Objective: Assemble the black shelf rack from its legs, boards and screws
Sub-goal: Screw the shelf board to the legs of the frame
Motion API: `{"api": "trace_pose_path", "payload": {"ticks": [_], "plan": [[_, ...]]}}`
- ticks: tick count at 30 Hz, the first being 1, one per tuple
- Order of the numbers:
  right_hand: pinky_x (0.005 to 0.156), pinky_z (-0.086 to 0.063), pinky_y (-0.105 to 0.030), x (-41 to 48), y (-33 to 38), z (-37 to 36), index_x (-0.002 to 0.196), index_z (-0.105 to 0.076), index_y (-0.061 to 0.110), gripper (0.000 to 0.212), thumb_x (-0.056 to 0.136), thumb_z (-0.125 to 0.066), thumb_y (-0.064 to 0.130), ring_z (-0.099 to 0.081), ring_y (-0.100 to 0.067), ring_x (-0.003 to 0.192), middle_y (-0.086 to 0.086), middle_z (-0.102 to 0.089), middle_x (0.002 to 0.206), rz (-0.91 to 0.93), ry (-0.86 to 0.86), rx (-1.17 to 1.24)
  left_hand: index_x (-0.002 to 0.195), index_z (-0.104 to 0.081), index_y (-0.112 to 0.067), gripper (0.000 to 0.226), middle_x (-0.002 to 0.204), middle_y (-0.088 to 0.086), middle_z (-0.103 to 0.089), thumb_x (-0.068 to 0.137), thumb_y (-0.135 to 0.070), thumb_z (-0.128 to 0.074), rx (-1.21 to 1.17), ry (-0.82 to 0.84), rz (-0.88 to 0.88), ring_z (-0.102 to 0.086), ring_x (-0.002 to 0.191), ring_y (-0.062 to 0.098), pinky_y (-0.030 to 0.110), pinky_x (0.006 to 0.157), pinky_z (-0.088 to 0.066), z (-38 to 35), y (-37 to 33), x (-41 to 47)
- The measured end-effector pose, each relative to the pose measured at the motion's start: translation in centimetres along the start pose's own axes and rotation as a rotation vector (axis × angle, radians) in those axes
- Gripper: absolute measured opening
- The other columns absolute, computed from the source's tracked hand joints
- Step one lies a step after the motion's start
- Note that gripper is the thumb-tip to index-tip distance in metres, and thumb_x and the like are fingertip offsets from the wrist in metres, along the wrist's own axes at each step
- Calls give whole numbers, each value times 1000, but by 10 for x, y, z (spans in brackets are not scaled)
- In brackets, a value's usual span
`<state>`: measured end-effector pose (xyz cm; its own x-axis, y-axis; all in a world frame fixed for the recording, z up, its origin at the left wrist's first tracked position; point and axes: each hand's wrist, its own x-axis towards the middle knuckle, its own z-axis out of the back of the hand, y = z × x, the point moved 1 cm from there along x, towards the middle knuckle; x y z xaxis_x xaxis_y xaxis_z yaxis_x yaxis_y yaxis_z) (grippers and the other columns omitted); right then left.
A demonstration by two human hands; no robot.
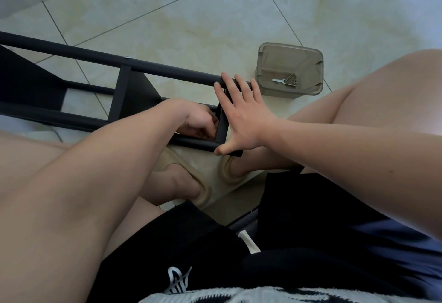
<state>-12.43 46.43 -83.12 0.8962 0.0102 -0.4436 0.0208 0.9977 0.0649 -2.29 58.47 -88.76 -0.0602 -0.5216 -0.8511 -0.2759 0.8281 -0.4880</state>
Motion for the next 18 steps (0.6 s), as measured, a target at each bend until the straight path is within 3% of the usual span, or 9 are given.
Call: {"api": "trace_pose_path", "payload": {"ticks": [8, 12, 15, 18], "plan": [[122, 7, -59, -1, 0, -1, 161, 9, 10, 151, 56, -60, 93, 12, -41, 154, -15, 17, 167, 0, -6, 2, 118, -59, 10, 32, 104, 18, -65, 88, 18, -49, 1, 4, -72, -66, 98, 24, 26, 86, -55, -2, 1, -3], [122, 8, -59, -2, 1, -4, 161, 9, 11, 150, 56, -61, 92, 13, -40, 154, -15, 17, 167, -4, -13, 16, 102, -63, 2, 25, 89, 9, -69, 90, 18, -49, 2, 29, -79, -70, 82, 14, 18, 72, -57, -4, 1, -6], [123, 8, -58, -3, 1, -5, 161, 9, 11, 150, 55, -60, 92, 13, -40, 154, -14, 17, 167, -6, -15, 19, 107, -62, 3, 26, 91, 9, -69, 90, 17, -49, 2, 28, -80, -70, 83, 14, 18, 71, -57, -3, 0, -7], [122, 9, -57, 0, -1, -4, 160, 10, 11, 151, 55, -61, 92, 13, -40, 154, -14, 17, 167, -5, -9, 26, 111, -63, 4, 26, 98, 15, -67, 90, 13, -52, 30, 22, -80, -67, 91, 21, 24, 82, -56, -1, 0, -6]]}}
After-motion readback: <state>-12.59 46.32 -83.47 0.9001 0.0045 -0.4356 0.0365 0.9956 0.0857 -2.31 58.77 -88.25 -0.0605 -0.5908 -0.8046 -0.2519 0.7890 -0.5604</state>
